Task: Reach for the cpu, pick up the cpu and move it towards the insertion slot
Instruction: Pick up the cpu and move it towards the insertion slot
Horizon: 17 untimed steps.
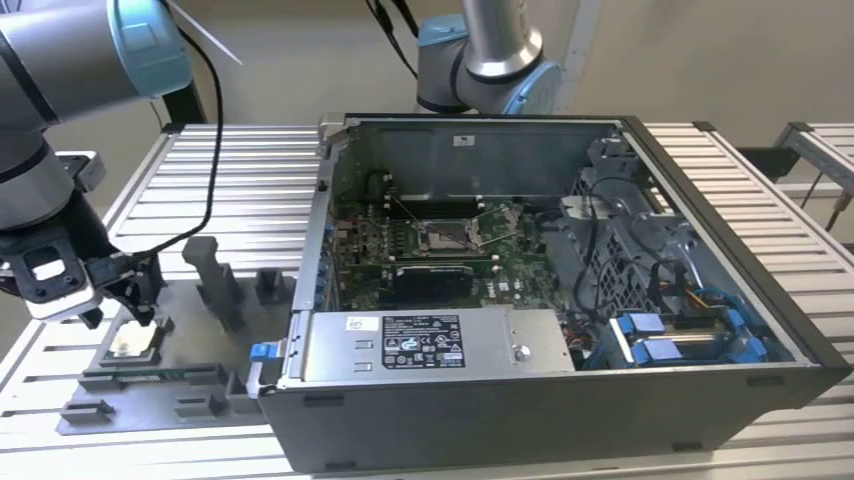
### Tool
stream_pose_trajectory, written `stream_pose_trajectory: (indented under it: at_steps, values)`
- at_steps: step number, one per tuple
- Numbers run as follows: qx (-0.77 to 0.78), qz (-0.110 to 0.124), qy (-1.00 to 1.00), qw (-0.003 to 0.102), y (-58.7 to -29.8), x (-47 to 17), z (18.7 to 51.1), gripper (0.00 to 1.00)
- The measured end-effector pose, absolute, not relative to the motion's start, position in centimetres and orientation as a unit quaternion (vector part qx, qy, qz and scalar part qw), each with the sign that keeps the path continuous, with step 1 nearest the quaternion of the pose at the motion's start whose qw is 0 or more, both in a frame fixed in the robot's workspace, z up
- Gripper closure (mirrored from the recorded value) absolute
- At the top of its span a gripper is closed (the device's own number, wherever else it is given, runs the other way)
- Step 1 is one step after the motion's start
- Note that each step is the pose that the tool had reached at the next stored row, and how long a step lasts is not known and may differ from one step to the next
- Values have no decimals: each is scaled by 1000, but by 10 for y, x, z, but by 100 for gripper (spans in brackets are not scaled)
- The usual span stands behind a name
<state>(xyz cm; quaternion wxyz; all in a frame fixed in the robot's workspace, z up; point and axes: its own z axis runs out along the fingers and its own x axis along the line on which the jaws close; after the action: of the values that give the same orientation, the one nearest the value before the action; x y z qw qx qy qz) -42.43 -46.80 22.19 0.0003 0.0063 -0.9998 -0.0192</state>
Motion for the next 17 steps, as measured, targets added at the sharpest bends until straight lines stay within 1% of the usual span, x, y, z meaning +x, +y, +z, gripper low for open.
stream_pose_trajectory:
  at_steps: [17]
  values:
    - [6,-19,-1000,-4,-468,-426,205,0]
